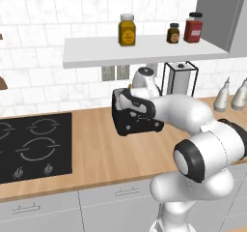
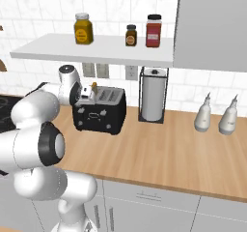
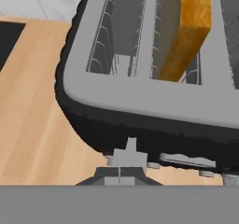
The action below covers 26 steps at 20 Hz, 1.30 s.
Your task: Start the toaster. Once the lever pops up, take the bread to the plate on the dining counter.
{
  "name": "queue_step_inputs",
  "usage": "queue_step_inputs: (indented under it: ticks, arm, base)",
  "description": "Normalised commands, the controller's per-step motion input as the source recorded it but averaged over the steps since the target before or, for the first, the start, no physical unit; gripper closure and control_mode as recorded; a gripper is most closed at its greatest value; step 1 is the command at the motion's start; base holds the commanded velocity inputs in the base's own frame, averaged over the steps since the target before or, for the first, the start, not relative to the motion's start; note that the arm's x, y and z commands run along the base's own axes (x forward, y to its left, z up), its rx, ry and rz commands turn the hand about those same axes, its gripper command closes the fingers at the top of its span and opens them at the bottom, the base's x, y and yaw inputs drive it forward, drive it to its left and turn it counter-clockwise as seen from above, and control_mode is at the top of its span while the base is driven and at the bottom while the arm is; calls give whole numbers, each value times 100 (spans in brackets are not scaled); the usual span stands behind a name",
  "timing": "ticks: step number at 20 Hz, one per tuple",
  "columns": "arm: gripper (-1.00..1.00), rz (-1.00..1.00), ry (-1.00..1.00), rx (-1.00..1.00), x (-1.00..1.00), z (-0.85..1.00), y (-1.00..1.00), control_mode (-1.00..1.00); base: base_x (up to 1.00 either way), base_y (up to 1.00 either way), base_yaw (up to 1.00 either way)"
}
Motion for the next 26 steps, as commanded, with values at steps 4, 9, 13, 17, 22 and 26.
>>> queue_step_inputs:
  ticks: [4, 9, 13, 17, 22, 26]
  arm:
    - [100, 0, 0, 0, 15, -15, 1, -100]
    - [100, 0, 0, 0, 3, -11, 0, -100]
    - [100, 0, 0, 0, 0, -7, 0, -100]
    - [100, 0, 0, 0, -1, -4, -5, -100]
    - [100, -3, 0, 0, 0, 0, -2, -100]
    - [100, -2, 0, 0, 0, -12, 0, -100]
  base:
    - [0, 0, 0]
    - [0, 0, 0]
    - [0, 0, 0]
    - [0, 0, 0]
    - [0, 0, 0]
    - [0, 0, 0]
